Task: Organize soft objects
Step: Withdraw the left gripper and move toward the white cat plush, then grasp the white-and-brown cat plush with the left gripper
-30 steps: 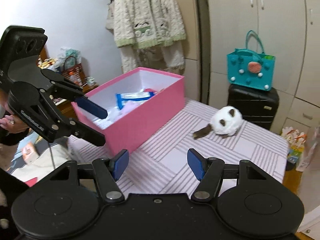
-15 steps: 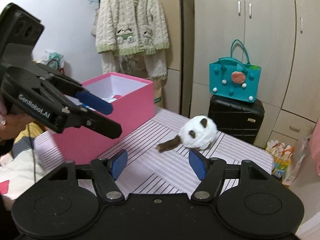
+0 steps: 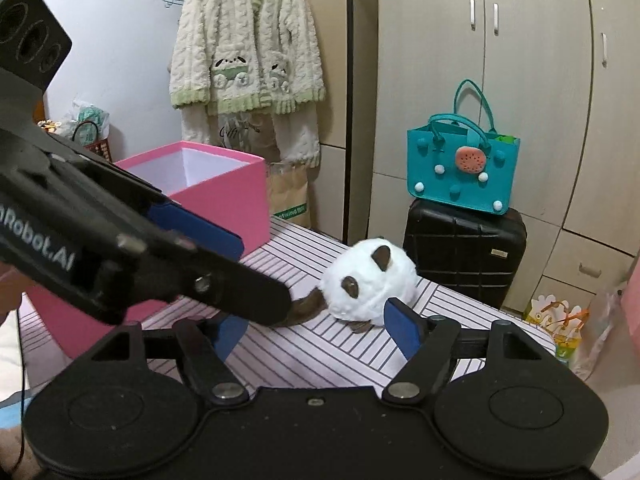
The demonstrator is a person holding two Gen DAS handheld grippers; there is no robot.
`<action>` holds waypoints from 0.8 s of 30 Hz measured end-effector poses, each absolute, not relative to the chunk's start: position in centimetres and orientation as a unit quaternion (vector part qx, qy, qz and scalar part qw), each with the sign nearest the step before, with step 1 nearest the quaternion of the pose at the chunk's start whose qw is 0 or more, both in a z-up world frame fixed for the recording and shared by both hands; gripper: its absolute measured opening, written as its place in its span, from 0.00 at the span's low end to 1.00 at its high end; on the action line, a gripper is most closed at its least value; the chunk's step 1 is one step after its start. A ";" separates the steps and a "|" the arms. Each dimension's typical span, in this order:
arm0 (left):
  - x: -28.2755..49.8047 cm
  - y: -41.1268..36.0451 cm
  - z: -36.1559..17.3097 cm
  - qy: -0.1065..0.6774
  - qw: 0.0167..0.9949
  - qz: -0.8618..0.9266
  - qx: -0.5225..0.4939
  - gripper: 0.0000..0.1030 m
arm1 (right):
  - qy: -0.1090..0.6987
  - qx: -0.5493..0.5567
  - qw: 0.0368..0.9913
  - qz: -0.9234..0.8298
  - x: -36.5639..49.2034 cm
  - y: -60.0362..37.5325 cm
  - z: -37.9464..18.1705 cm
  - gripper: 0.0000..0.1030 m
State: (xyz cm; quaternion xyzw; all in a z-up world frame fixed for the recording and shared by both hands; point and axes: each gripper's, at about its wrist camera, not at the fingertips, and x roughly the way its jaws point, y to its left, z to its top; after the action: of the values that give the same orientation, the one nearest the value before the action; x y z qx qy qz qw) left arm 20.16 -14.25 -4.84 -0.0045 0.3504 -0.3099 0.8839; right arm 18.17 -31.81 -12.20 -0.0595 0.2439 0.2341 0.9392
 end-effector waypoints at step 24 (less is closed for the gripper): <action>30.1 -19.2 -9.9 0.357 0.915 -0.187 0.002 0.63 | 0.253 0.002 0.925 0.283 28.5 -33.8 -17.1 0.79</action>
State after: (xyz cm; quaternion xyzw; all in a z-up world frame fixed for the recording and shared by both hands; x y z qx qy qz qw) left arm 30.12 -19.24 -9.91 0.0023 0.3572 -0.1870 0.9151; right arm 28.46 -33.79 -17.06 0.0020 0.2527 0.2832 0.9252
